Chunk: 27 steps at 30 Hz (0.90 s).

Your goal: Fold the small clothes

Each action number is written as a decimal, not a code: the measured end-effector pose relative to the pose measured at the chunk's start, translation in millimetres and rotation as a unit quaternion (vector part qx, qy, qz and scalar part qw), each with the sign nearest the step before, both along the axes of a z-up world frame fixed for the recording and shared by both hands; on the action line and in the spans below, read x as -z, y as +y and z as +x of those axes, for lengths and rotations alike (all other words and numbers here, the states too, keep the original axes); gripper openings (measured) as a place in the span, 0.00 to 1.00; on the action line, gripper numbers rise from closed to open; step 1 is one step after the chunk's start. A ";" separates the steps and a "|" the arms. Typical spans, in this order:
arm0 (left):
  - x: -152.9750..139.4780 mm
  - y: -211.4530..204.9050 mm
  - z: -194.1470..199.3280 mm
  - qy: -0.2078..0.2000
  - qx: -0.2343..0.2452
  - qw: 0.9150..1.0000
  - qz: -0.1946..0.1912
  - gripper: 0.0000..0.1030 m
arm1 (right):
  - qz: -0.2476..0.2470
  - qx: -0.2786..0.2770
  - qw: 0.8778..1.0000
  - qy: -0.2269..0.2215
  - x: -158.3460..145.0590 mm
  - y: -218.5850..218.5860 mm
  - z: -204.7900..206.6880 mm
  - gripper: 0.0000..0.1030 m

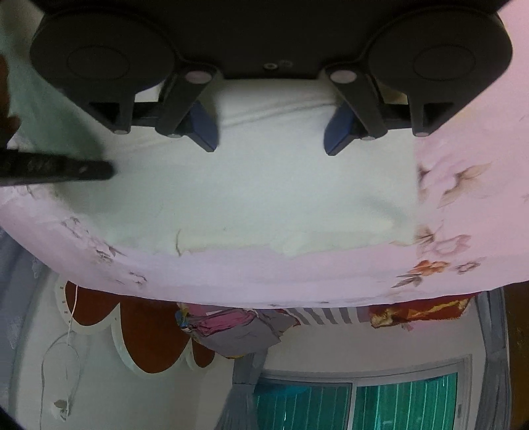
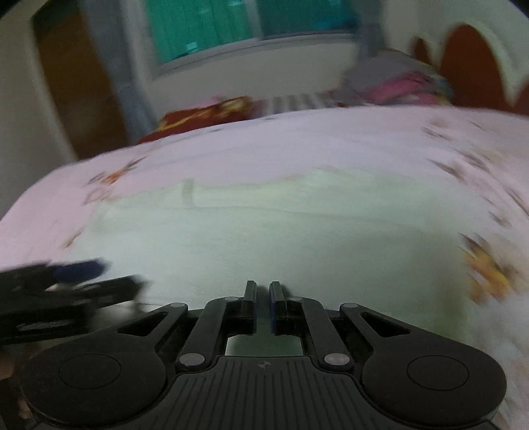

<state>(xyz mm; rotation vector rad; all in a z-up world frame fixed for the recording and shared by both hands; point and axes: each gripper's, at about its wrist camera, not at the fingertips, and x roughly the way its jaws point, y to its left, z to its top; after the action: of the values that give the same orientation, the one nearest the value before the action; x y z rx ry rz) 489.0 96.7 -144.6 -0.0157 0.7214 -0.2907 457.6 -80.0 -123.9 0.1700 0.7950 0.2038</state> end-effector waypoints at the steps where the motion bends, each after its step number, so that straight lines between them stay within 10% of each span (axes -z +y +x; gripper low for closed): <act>1: -1.3 2.8 -3.1 -0.001 0.001 1.000 0.000 0.68 | 0.000 0.012 1.000 -0.001 -0.2 -9.3 -5.5 0.04; 18: -10.8 23.8 -3.8 0.021 -0.009 1.000 -0.007 0.68 | -0.096 0.080 0.992 0.018 -5.1 -40.1 -3.4 0.04; 22: -17.1 23.1 -17.2 0.011 -0.019 1.000 0.006 0.96 | -0.080 0.089 0.993 0.005 -21.5 -43.7 -23.2 0.06; 23: -18.2 23.5 -20.8 0.010 -0.021 1.000 0.007 0.95 | -0.078 0.085 0.993 0.006 -24.9 -44.6 -28.3 0.09; 25: -19.5 25.0 -28.9 0.013 -0.022 1.000 0.001 0.95 | -0.073 0.090 0.993 0.002 -28.6 -49.5 -39.7 0.59; 27: -21.4 26.4 -38.7 0.012 -0.023 1.000 0.004 0.95 | -0.067 0.097 0.993 -0.011 -33.0 -53.2 -55.0 0.62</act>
<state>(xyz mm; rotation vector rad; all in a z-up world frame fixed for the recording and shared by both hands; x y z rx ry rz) 450.3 123.1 -123.2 -0.0278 0.7450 -0.2431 402.5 -133.2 -90.9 0.1177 0.7621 -0.0305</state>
